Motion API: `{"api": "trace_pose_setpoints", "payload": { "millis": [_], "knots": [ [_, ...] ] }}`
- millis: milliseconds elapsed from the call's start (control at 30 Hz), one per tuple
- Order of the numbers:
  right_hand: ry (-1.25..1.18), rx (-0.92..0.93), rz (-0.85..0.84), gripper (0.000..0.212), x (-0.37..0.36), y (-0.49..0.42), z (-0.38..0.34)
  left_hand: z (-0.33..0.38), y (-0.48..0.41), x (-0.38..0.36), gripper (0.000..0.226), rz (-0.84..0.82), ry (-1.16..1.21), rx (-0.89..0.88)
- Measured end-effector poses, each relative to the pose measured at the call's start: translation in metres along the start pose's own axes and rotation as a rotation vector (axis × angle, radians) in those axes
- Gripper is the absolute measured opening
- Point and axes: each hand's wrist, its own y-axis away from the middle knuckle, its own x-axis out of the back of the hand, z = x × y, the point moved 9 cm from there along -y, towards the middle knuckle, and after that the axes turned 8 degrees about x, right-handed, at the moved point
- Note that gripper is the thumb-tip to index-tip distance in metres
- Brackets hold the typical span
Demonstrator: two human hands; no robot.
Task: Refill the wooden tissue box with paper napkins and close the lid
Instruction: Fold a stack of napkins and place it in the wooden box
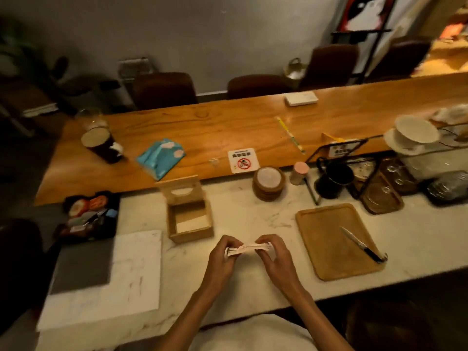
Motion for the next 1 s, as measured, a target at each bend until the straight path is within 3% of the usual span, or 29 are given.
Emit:
{"api": "trace_pose_setpoints", "payload": {
  "millis": [133, 300, 433, 600, 867, 1000],
  "knots": [
    [-0.089, -0.003, -0.098, 0.025, -0.045, -0.008, -0.020, -0.015, 0.008, 0.042, 0.017, 0.082, 0.033, 0.020],
    [-0.074, -0.065, -0.150, 0.028, -0.085, 0.022, -0.015, -0.059, 0.026, 0.057, 0.024, 0.036, 0.009, 0.084],
    [-0.165, -0.169, -0.131, 0.056, -0.100, 0.046, 0.000, -0.088, 0.033, 0.053, 0.044, -0.003, -0.021, 0.097],
    [-0.185, -0.227, -0.131, 0.078, -0.110, 0.053, 0.012, -0.089, 0.036, 0.054, 0.046, 0.052, 0.007, 0.078],
    [-0.152, -0.205, -0.236, 0.086, -0.121, 0.052, 0.009, -0.093, 0.039, 0.044, 0.064, 0.024, -0.011, 0.128],
    [-0.159, -0.194, -0.211, 0.081, -0.120, 0.049, 0.012, -0.094, 0.043, 0.044, 0.056, 0.073, 0.039, 0.172]
  ]
}}
